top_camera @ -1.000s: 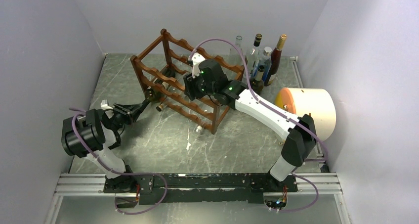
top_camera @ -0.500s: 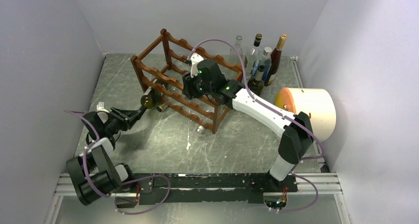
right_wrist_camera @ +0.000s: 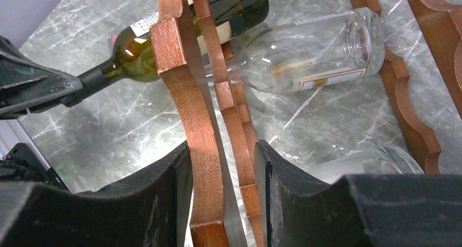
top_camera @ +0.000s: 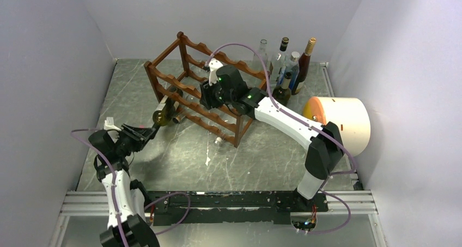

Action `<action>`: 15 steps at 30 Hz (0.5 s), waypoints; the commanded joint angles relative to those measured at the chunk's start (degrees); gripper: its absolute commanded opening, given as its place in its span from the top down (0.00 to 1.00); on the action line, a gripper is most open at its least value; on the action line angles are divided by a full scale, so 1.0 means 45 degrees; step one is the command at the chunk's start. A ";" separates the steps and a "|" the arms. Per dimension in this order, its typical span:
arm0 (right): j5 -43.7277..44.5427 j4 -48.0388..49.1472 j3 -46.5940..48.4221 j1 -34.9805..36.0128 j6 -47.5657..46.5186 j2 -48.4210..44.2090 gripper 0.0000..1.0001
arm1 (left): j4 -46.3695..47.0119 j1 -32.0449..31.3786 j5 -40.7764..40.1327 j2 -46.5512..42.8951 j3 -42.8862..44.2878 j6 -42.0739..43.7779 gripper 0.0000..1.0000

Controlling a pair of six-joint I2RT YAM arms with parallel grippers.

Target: Take the wine bottle off the wine rack

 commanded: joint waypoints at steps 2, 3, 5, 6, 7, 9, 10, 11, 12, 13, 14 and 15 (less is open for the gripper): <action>0.0455 -0.0258 0.0724 -0.0305 -0.0458 0.0619 0.54 | -0.3370 0.0093 -0.1135 -0.1810 0.1488 0.0866 0.93; 0.0427 -0.0382 0.0863 -0.0300 -0.0490 0.0687 0.54 | -0.3970 0.0092 -0.1442 -0.2219 0.1709 0.0907 0.93; 0.0448 -0.0548 0.1035 -0.0285 -0.0549 0.0728 0.54 | -0.4668 0.0083 -0.2139 -0.2774 0.2116 0.0968 0.93; 0.0497 -0.0539 0.1021 -0.0285 -0.0560 0.0686 0.54 | -0.5072 0.0066 -0.2388 -0.2887 0.2364 0.1098 0.93; 0.0528 -0.0490 0.0956 -0.0280 -0.0571 0.0629 0.55 | -0.5360 0.0057 -0.2524 -0.2864 0.2581 0.1239 0.93; 0.0609 -0.0387 0.0826 -0.0274 -0.0623 0.0529 0.54 | -0.5772 0.0058 -0.2761 -0.2794 0.2912 0.1377 0.93; 0.0617 -0.0381 0.0812 -0.0281 -0.0690 0.0514 0.54 | -0.6026 0.0056 -0.3015 -0.2799 0.3103 0.1447 0.93; 0.0643 -0.0429 0.0844 -0.0288 -0.0739 0.0527 0.54 | -0.6397 0.0063 -0.3428 -0.2870 0.3381 0.1573 0.93; 0.0653 -0.0528 0.0912 -0.0271 -0.0811 0.0573 0.54 | -0.6712 0.0063 -0.3855 -0.2987 0.3706 0.1725 0.93; 0.0672 -0.0620 0.1003 -0.0269 -0.0883 0.0615 0.54 | -0.6964 0.0054 -0.4224 -0.3133 0.3954 0.1747 0.93; 0.0691 -0.0710 0.1124 -0.0281 -0.0951 0.0659 0.54 | -0.7046 0.0060 -0.4375 -0.3251 0.4064 0.1701 0.93; 0.0720 -0.0773 0.1213 -0.0282 -0.1011 0.0699 0.54 | -0.7062 0.0059 -0.4376 -0.3291 0.4114 0.1675 0.93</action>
